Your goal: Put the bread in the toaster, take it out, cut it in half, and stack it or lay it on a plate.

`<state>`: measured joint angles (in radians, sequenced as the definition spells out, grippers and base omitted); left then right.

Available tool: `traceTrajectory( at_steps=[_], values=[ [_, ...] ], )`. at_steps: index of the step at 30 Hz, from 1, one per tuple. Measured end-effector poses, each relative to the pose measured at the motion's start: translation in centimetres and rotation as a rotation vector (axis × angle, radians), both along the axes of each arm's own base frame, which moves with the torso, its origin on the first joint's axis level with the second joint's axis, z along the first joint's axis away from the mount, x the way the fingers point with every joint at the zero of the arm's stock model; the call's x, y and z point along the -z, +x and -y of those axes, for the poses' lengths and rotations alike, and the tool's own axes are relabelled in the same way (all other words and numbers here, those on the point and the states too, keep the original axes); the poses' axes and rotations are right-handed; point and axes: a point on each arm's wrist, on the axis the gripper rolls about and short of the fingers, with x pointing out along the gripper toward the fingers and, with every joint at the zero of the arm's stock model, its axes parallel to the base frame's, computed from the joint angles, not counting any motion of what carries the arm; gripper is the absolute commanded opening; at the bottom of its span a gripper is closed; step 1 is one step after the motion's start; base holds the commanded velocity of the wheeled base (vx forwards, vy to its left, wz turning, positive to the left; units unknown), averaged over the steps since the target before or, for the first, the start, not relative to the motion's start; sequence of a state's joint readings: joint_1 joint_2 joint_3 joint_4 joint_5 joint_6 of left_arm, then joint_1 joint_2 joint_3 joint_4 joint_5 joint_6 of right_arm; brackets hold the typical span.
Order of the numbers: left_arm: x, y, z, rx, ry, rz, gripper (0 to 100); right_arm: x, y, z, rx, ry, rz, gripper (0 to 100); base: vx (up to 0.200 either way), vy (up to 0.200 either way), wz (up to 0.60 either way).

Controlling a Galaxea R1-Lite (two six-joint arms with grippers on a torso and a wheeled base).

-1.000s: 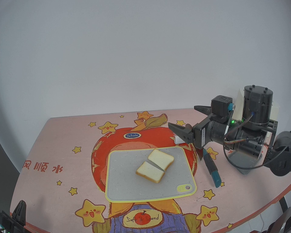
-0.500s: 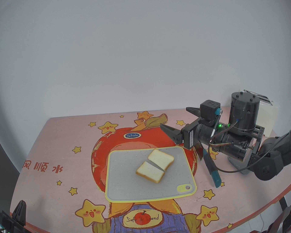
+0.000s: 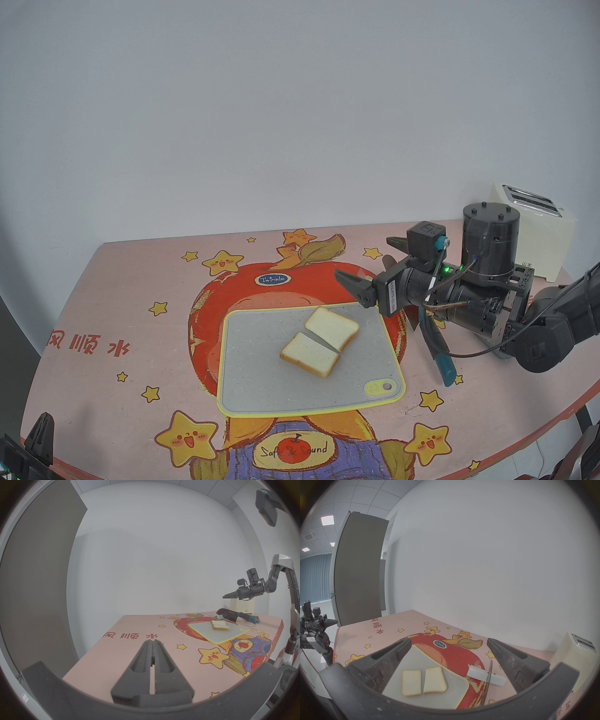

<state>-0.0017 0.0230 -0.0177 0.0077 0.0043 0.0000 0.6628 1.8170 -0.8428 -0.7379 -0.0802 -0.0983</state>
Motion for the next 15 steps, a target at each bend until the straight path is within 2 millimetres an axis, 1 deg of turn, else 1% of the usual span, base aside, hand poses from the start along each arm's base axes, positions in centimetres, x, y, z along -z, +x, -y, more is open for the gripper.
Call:
traceTrajectory(
  at_steps=[6, 10, 12, 15],
  values=[
    [0.0, 0.0, 0.0, 0.000, 0.000, 0.000, 0, 0.9, -0.7, -0.4, 0.033, -0.065, -0.067, 100, 0.000, 0.000, 0.00],
    [0.0, 0.0, 0.0, 0.000, 0.000, 0.000, 0, 1.0, -0.7, -0.6, 0.034, -0.111, -0.120, 100, 0.000, 0.000, 0.00],
    [0.0, 0.0, 0.0, 0.000, 0.000, 0.000, 0, 0.7, -0.7, -0.7, 0.035, -0.151, -0.168, 100, 0.000, 0.000, 0.00],
    [0.0, 0.0, 0.0, 0.000, 0.000, 0.000, 0, -0.6, -0.4, -1.0, 0.036, -0.159, -0.180, 100, 0.000, 0.000, 0.00]
  ],
)
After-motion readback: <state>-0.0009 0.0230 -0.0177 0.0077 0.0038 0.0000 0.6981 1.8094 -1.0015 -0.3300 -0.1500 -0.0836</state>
